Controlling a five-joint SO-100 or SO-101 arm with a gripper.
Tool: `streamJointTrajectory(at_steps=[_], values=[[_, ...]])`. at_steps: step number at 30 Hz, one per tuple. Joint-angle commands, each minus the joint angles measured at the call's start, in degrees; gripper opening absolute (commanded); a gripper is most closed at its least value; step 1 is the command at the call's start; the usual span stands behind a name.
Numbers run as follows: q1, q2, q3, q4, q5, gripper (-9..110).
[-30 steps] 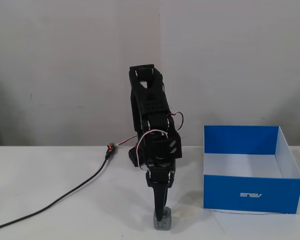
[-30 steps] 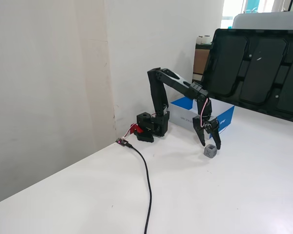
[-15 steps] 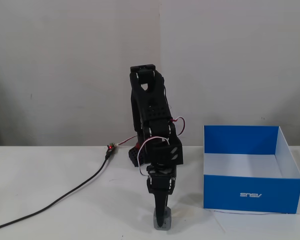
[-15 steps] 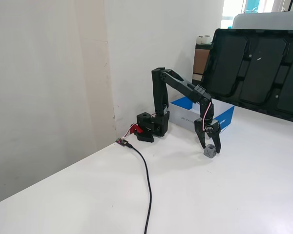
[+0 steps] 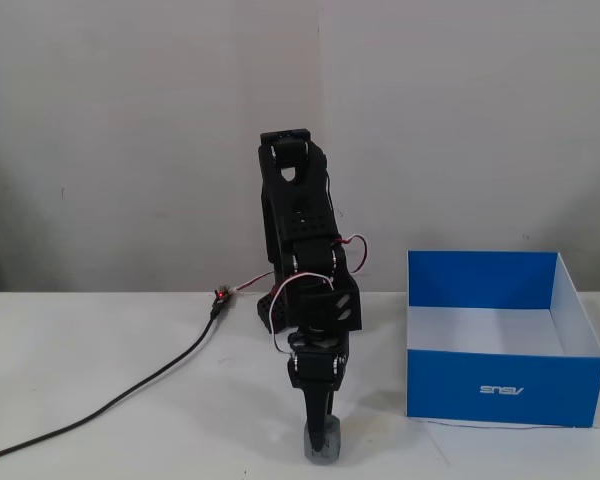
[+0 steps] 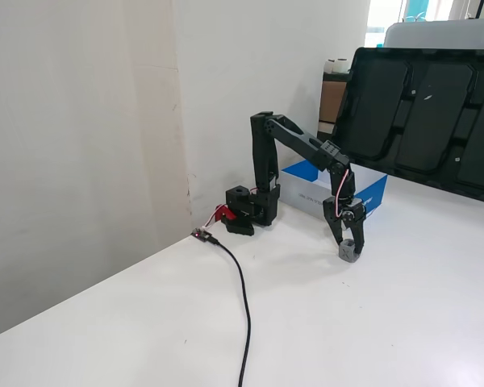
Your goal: Pick the gray block and keep it in the box.
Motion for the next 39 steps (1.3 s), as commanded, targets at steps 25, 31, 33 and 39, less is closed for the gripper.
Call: streamJointTrajectory(at_steps=[25,31,33,39], values=[[-5.8,18.11,-14.33,16.35,-1.23,2],[-12.04,24.26,-16.61,20.3,-1.32,2],[-14.24,25.93,-17.67,21.45,-1.32,2],[-21.53,28.74,-21.62,25.4,-1.49,2]])
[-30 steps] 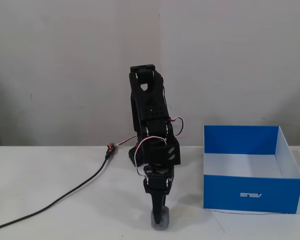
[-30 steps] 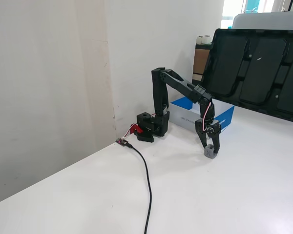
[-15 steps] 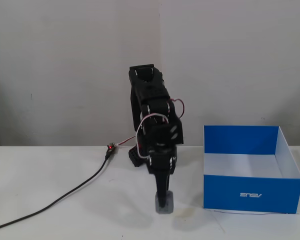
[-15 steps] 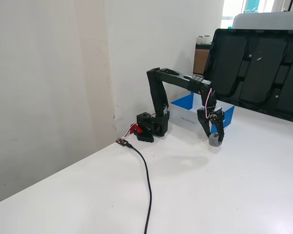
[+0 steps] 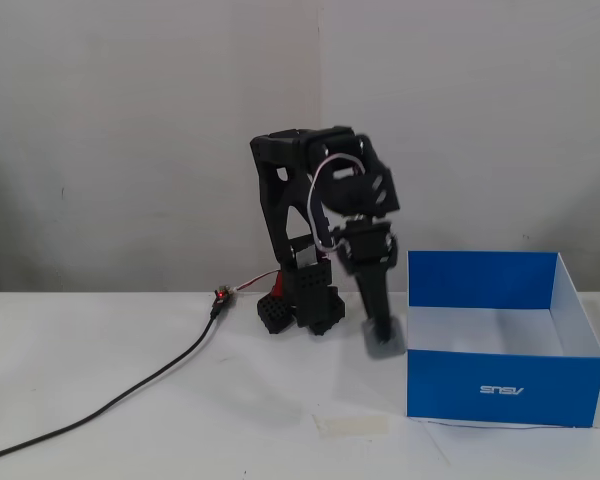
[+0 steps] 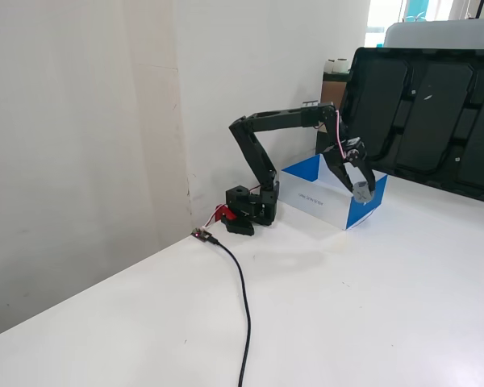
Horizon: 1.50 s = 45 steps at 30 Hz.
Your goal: Pick the gray block and keep it in the box.
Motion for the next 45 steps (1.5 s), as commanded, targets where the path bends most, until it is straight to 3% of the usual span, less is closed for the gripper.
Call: streamJointTrajectory(at_steps=[1,21,36,45], values=[[-5.89,5.1,-6.68,3.08,-0.88,2],[-35.51,7.03,-1.14,3.87,-2.55,2],[-38.76,3.08,1.93,-0.35,-5.54,5],[-39.2,2.11,2.11,-2.29,-8.09,14]])
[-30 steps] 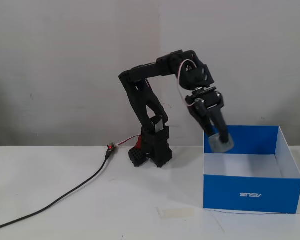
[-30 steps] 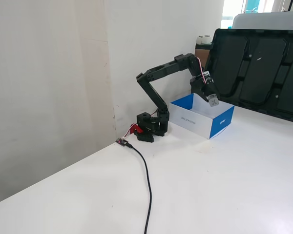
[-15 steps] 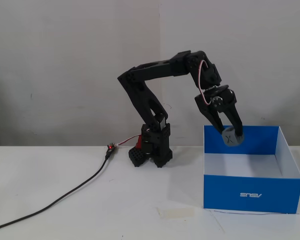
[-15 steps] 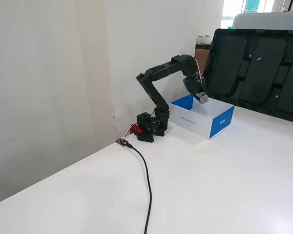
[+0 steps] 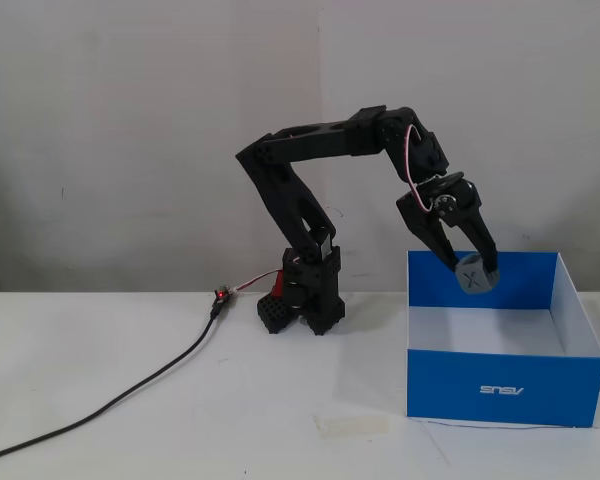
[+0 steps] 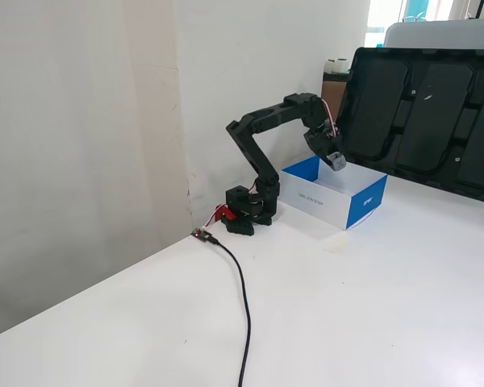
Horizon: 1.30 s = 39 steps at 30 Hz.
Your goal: Pick the gray block and keep it in the box.
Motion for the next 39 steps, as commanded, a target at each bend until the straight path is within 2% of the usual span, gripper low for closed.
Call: streamJointTrajectory(at_steps=[1,15,18,21,32,39], values=[[-0.88,0.18,-0.7,-1.32,-1.32,15],[-0.79,-0.26,0.0,-2.64,-3.69,20],[-0.26,-0.26,0.09,-2.99,-3.69,16],[1.32,-0.09,0.09,-3.08,-3.78,6],[13.97,4.66,0.44,-1.23,-5.63,2],[26.98,8.0,2.81,-0.44,-9.14,0]])
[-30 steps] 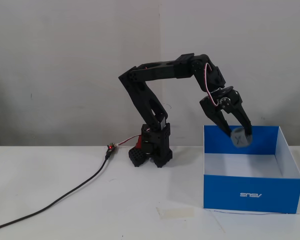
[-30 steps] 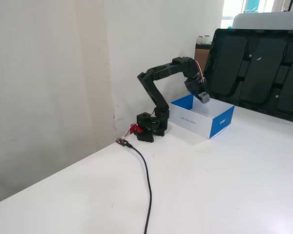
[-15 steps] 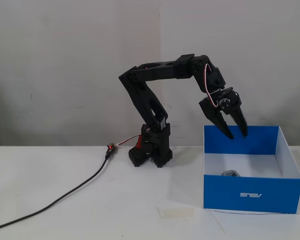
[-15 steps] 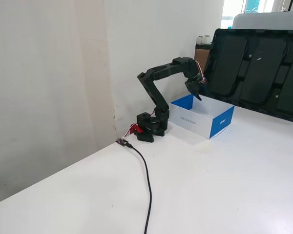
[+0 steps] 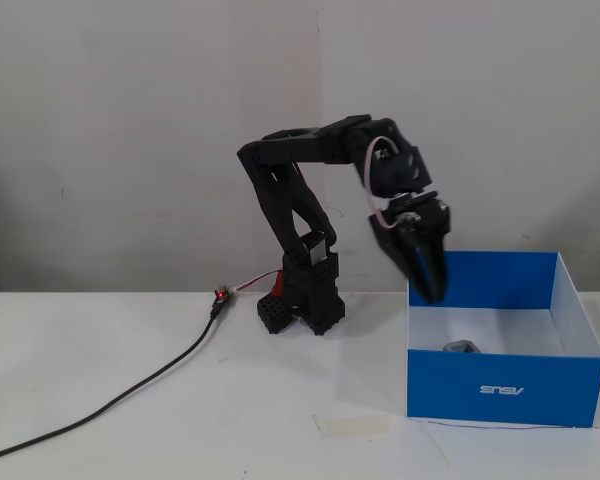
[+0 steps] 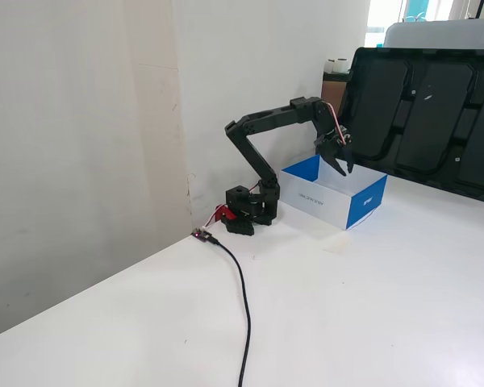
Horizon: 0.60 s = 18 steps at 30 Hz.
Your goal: Pick the gray block and keep it in the box.
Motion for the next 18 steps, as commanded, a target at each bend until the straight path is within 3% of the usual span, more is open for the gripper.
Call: streamJointTrajectory(at_steps=[1,18], values=[[8.7,3.87,0.18,0.18,-1.67,0],[40.61,10.37,12.22,-6.86,-2.64,0]])
